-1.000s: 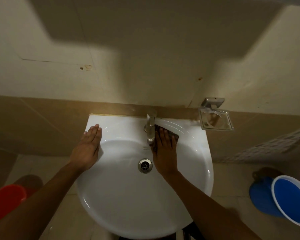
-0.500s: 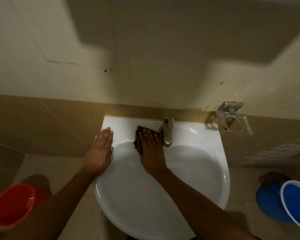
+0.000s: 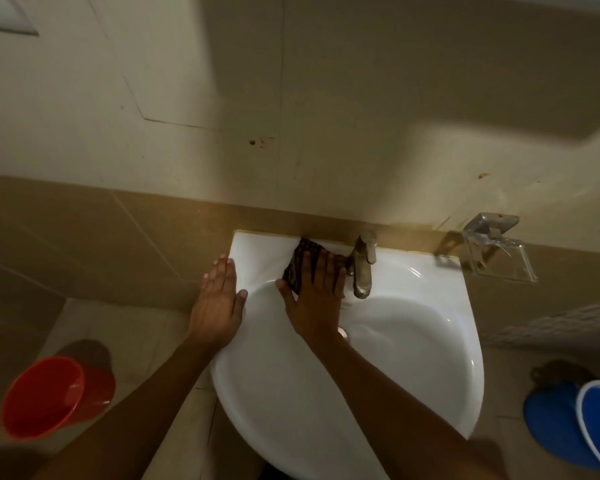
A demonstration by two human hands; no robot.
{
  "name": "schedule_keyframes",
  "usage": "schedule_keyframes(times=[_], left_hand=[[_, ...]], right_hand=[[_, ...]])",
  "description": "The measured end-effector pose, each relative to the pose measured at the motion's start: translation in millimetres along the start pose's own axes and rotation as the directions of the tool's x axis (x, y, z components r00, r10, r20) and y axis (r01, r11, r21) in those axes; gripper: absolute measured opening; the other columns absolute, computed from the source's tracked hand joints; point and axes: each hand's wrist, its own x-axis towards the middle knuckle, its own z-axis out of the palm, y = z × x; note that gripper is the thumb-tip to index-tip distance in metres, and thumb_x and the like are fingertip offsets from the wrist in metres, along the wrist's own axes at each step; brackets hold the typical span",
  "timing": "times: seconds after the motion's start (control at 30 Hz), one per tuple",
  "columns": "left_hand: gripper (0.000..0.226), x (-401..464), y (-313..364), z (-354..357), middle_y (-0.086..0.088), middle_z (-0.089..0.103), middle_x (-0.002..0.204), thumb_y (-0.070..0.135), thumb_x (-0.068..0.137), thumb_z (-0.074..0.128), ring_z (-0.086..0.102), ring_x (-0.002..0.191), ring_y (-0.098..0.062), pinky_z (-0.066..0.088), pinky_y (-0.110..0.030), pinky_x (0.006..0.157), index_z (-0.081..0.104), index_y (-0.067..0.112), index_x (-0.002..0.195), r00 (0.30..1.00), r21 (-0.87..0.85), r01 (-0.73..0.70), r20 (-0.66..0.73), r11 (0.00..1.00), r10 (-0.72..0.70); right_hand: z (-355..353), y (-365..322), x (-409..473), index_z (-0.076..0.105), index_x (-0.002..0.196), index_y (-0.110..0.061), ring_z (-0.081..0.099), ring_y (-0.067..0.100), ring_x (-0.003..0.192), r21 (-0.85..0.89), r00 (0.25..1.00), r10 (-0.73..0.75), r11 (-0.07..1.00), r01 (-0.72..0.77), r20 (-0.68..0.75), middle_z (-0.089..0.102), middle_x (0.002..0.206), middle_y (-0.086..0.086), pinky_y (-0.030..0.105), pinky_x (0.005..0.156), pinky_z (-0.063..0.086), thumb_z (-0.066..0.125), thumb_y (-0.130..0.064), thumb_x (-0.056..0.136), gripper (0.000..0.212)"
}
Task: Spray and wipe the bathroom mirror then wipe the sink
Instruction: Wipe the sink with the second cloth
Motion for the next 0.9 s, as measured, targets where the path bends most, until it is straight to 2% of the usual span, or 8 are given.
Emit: schedule_keyframes(times=[0.1, 0.2, 0.3, 0.43, 0.6, 0.73, 0.8, 0.9], left_hand=[[0.065, -5, 4, -4, -0.012, 0.014, 0.163, 0.039, 0.101, 0.018, 0.008, 0.149, -0.016, 0.008, -0.036, 0.122, 0.015, 0.003, 0.155, 0.994, -0.144, 0.092, -0.043, 0.985, -0.1], [0.06, -9, 4, -6, -0.014, 0.032, 0.157, 0.033, 0.1, 0.023, 0.026, 0.146, -0.022, 0.02, -0.04, 0.119, 0.031, 0.002, 0.151, 0.975, -0.286, 0.178, -0.08, 0.941, -0.209], [0.05, -16, -1, -6, -0.009, 0.06, 0.134, 0.032, 0.1, 0.025, 0.057, 0.121, -0.029, 0.047, -0.04, 0.097, 0.052, 0.012, 0.137, 0.958, -0.393, 0.202, -0.111, 0.897, -0.264], [0.051, -23, 2, -10, -0.01, 0.068, 0.122, 0.033, 0.1, 0.026, 0.064, 0.108, -0.029, 0.047, -0.031, 0.086, 0.059, 0.01, 0.131, 0.951, -0.418, 0.2, -0.133, 0.886, -0.278], [0.049, -22, 0, -9, -0.008, 0.071, 0.112, 0.032, 0.098, 0.031, 0.065, 0.099, -0.027, 0.049, -0.033, 0.084, 0.063, 0.009, 0.126, 0.932, -0.49, 0.279, -0.068, 0.826, -0.355], [0.03, -33, -8, -11, -0.004, 0.07, 0.082, 0.011, 0.1, 0.041, 0.061, 0.072, -0.014, 0.043, -0.017, 0.062, 0.07, 0.012, 0.093, 0.864, -0.582, 0.41, 0.002, 0.702, -0.503], [0.029, -41, -16, -10, -0.002, 0.068, 0.073, 0.019, 0.094, 0.043, 0.061, 0.068, -0.021, 0.046, -0.027, 0.063, 0.066, 0.016, 0.076, 0.829, -0.656, 0.447, 0.049, 0.608, -0.557], [0.031, -49, -20, -11, -0.015, 0.067, 0.073, 0.02, 0.089, 0.044, 0.06, 0.069, -0.032, 0.047, -0.038, 0.068, 0.064, 0.004, 0.071, 0.774, -0.746, 0.492, 0.14, 0.448, -0.617]], right_hand=[[6, -25, 9, 0.022, 0.154, -0.012, 0.017, 0.037, 0.148, 0.035, 0.998, -0.022, 0.999, 0.02, 0.064, 0.024, 0.158, 0.019, 0.055, 0.119, 0.005, 0.01, -0.065, 0.096, 0.079], [13, -57, 11, 0.023, 0.154, -0.019, 0.015, 0.033, 0.149, 0.074, 0.98, -0.177, 0.983, 0.17, 0.094, 0.023, 0.16, 0.015, 0.054, 0.119, 0.003, 0.006, -0.058, 0.099, 0.069], [18, -82, 10, 0.026, 0.153, -0.024, 0.01, 0.03, 0.15, 0.142, 0.934, -0.331, 0.939, 0.313, 0.131, 0.022, 0.16, 0.013, 0.053, 0.12, 0.0, 0.017, -0.049, 0.1, 0.059], [17, -70, 31, 0.034, 0.149, -0.026, 0.022, 0.031, 0.146, 0.108, 0.871, -0.473, 0.88, 0.462, 0.13, 0.033, 0.156, 0.009, 0.052, 0.12, 0.005, 0.025, -0.048, 0.096, 0.059], [17, -71, 46, 0.032, 0.15, -0.027, 0.023, 0.03, 0.147, 0.074, 0.961, -0.257, 0.965, 0.25, 0.105, 0.032, 0.157, 0.01, 0.057, 0.119, 0.009, 0.024, -0.048, 0.097, 0.058], [22, -81, 22, 0.025, 0.153, -0.027, 0.013, 0.028, 0.15, 0.105, 0.954, -0.267, 0.962, 0.253, 0.138, 0.022, 0.161, 0.009, 0.057, 0.119, 0.003, 0.021, -0.047, 0.098, 0.058], [23, -86, -4, 0.018, 0.155, -0.025, 0.004, 0.029, 0.151, 0.163, 0.943, -0.291, 0.95, 0.266, 0.161, 0.012, 0.163, 0.012, 0.057, 0.119, 0.0, 0.021, -0.047, 0.099, 0.06], [22, -98, -53, 0.002, 0.156, -0.026, -0.016, 0.026, 0.149, 0.308, 0.924, -0.3, 0.925, 0.222, 0.236, -0.008, 0.164, 0.011, 0.053, 0.12, -0.004, 0.019, -0.047, 0.1, 0.062]])
